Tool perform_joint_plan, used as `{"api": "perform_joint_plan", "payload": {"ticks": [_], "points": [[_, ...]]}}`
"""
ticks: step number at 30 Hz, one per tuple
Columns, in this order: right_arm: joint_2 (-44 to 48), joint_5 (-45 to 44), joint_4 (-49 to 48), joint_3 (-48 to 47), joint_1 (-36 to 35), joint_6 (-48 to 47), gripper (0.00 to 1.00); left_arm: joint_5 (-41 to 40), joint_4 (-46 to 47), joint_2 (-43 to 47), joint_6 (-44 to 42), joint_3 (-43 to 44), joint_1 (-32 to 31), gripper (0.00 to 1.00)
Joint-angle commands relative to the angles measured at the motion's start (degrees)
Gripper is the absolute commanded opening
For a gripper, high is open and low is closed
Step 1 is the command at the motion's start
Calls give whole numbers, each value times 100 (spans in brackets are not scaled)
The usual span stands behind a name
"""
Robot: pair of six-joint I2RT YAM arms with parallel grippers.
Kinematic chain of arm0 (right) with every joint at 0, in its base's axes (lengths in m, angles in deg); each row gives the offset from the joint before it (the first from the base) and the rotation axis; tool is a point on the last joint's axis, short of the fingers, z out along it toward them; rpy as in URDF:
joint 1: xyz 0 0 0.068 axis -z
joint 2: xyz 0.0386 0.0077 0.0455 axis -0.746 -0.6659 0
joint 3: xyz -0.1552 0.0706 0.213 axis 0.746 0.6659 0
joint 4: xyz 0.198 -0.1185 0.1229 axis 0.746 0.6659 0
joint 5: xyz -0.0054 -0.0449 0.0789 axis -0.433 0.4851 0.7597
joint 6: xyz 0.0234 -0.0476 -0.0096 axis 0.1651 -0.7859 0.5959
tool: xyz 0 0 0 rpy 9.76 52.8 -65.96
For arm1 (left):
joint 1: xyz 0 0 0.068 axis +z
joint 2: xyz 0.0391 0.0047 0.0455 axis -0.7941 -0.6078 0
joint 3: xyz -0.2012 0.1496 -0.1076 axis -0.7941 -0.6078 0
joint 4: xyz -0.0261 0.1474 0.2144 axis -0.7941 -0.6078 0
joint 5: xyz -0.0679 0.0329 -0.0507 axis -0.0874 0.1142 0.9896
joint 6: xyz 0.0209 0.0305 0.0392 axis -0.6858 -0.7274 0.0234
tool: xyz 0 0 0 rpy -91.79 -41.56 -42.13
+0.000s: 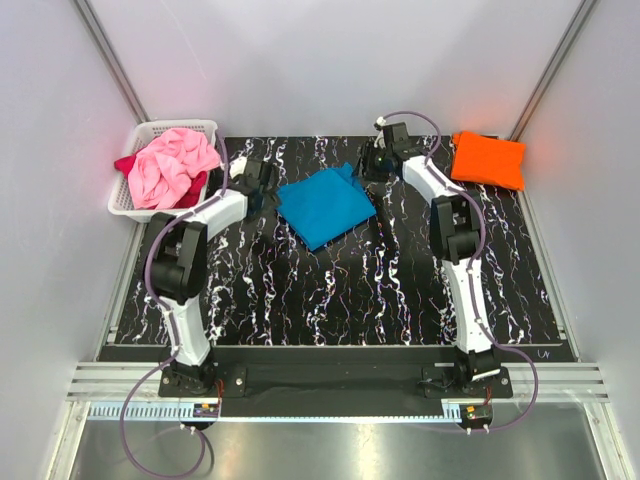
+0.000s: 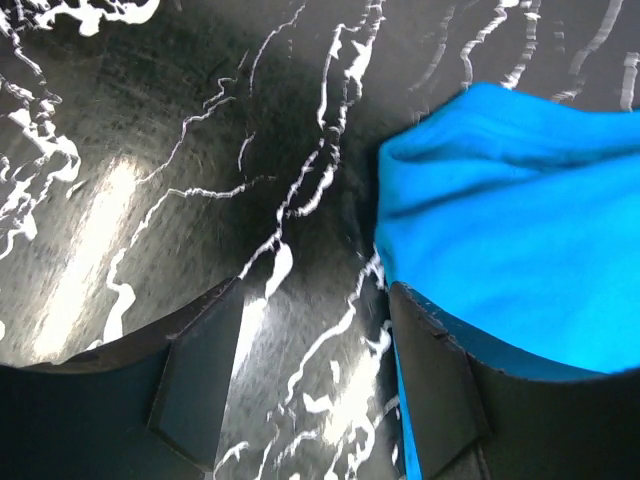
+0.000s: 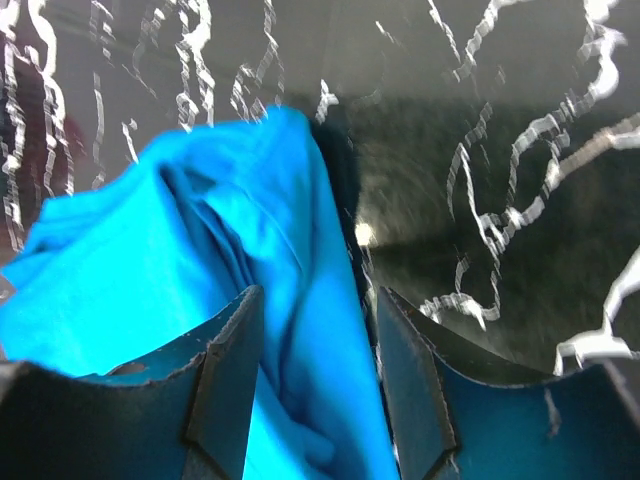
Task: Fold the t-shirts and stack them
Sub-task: Fold the tshirt
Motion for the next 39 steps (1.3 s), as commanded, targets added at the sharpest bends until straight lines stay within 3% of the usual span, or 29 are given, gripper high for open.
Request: {"api": "perform_joint_plan", "payload": {"ticks": [1, 7, 10, 16, 25, 33, 39], "points": [[907, -350, -202, 486, -13, -187, 56, 279, 878, 704, -223, -81, -4, 65], [1173, 89, -431, 1113, -22, -100, 54, 1956, 860, 688, -452, 24, -4, 65], [1181, 195, -448, 1367, -66, 41, 49, 2258, 834, 740, -364, -54, -30, 64], [1550, 212, -782, 2500, -180, 322, 40, 2548, 808, 1144, -382, -300, -56, 64], [2490, 28, -888, 4249, -663, 911, 35, 2760, 632, 1715, -443, -959, -144, 64], [3904, -1044, -897, 6173, -1709, 1956, 33, 2760, 430, 2041, -566, -1399, -179, 64], [4976, -1510, -633, 6659, -1947, 2011, 33, 2505, 298, 2050, -522, -1733, -206, 64]]}}
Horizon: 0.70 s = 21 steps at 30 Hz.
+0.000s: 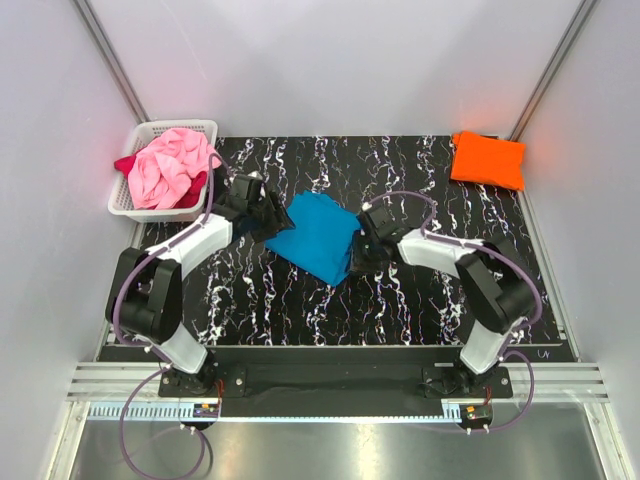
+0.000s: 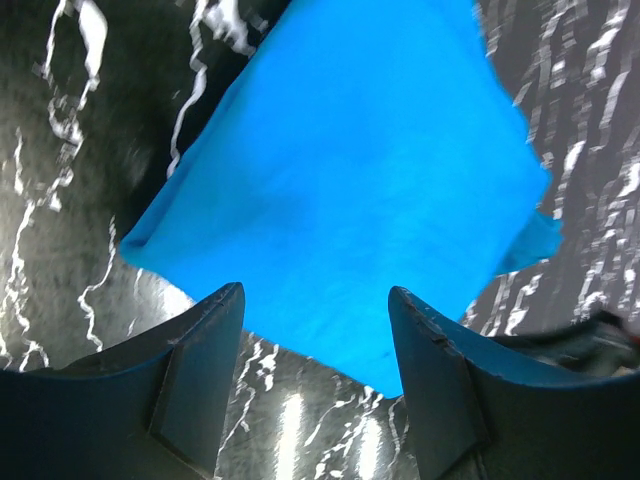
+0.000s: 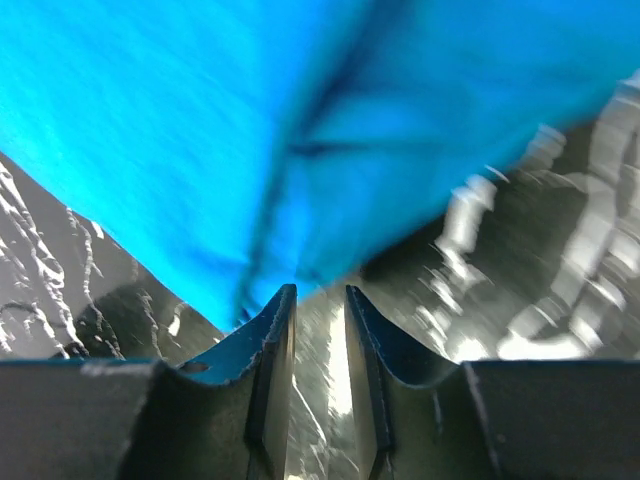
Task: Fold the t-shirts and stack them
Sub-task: Fold the tshirt
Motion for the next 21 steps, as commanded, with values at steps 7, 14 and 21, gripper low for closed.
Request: {"api": "perform_joint_plan", "payload": {"ticks": [7, 14, 21], "points": [[1413, -903, 545, -677, 59, -401, 37, -100, 31, -295, 91, 211, -112, 63], [562, -1281, 773, -1450, 86, -1139, 42, -284, 5, -735, 55, 686, -183, 63], [-387, -914, 387, -1802, 604, -1201, 46, -381, -21, -814, 29, 791, -183, 63]]}}
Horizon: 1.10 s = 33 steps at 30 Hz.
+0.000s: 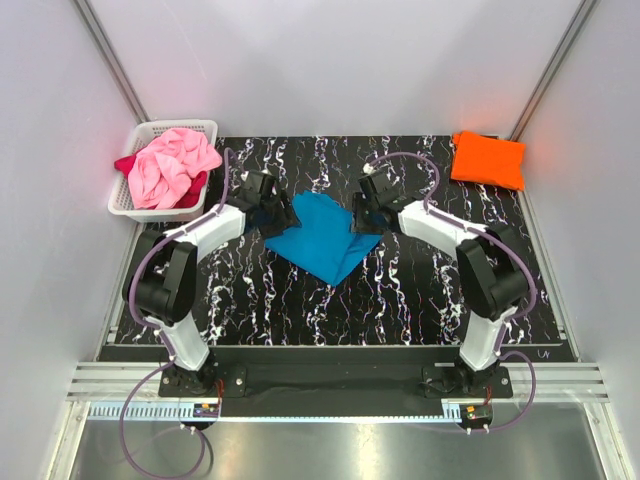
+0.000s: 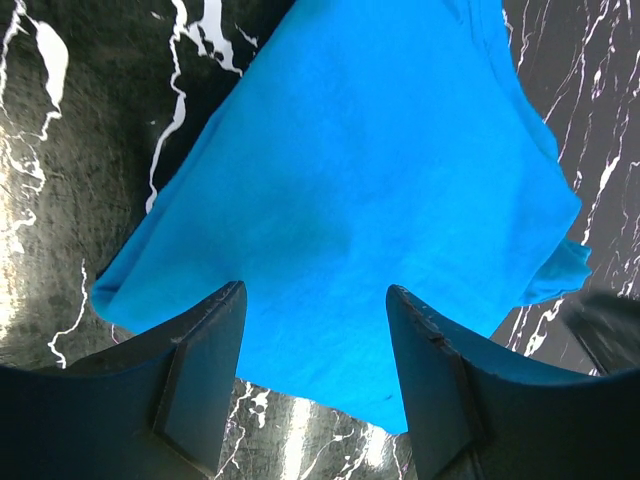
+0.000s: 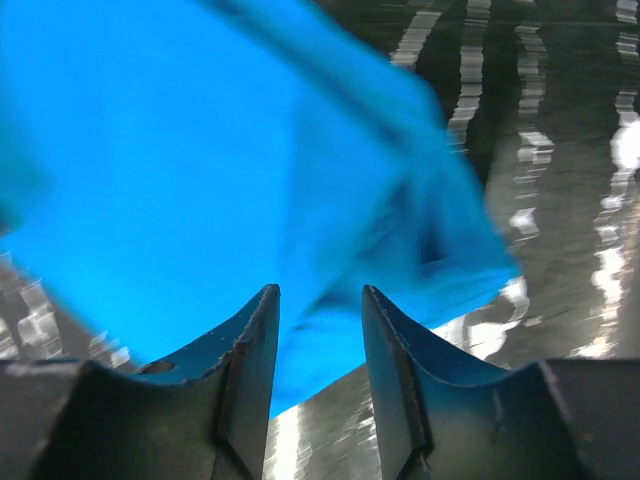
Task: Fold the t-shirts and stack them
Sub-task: Fold the tshirt
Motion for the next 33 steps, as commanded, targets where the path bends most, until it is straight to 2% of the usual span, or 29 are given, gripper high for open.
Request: {"api": "perform_joint_plan", "payload": {"ticks": [1, 6, 12, 19, 28, 31, 33], "points": [[-189, 64, -183, -194, 316, -185, 46, -150, 68, -34, -4, 243, 3, 63], [-391, 178, -500, -176, 684, -229, 47, -193, 68, -69, -56, 269, 3, 63], [-462, 898, -1001, 26, 922, -194, 47, -290, 7, -105, -92, 392, 3, 63], [-664, 1337, -1212, -44, 975, -168, 46, -378, -81, -78, -136, 462, 3, 63], [-893, 1461, -1300, -89, 1010, -27, 45, -422, -143, -26, -144, 480, 12, 63], [-937, 1496, -1431, -27, 1037, -1, 43, -422, -160, -17, -144, 498, 12, 63], [-1007, 1567, -1467, -27, 1054, -18, 33, -422, -160, -25, -144, 506, 12, 63]]}}
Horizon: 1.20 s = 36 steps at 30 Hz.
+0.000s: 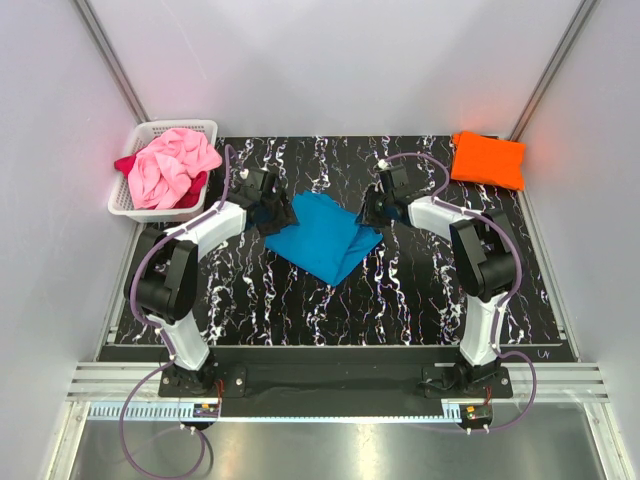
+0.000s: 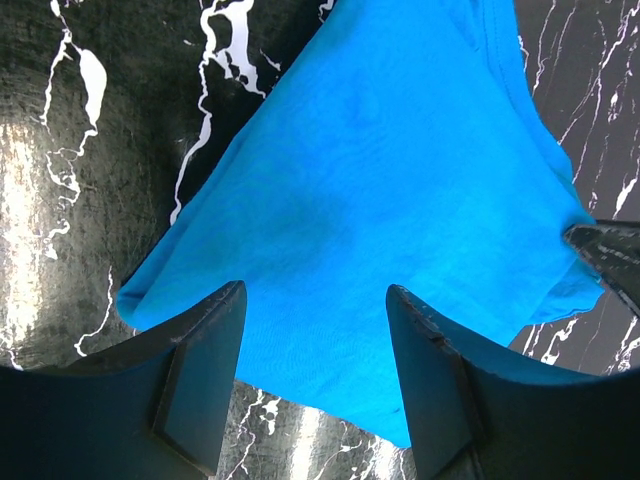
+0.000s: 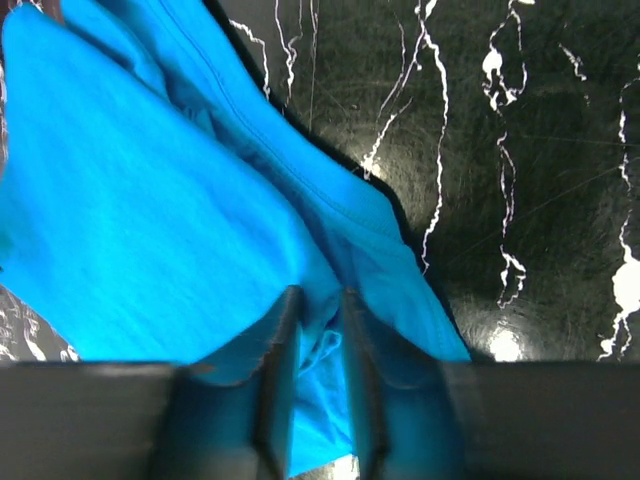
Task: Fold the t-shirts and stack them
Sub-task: Fold the tshirt
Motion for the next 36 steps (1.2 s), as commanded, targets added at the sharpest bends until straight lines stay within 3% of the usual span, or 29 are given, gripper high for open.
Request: {"api": "perform_joint_plan", "payload": {"ticks": [1, 2, 5, 23, 36], "points": [[-87, 225, -339, -57, 53, 28, 27, -122, 54, 66, -92, 279, 21, 63], [-131, 268, -339, -92, 71, 2, 15, -122, 45, 58, -92, 279, 21, 63], [-131, 304, -348, -101, 71, 28, 0, -140, 19, 40, -101, 270, 21, 63], [1985, 234, -269, 891, -175, 54, 0, -263, 10, -276, 22, 551, 47, 63], [3410, -1364, 232, 2218, -579, 888, 0, 264, 1, -1233, -162, 1412, -216, 63]]}}
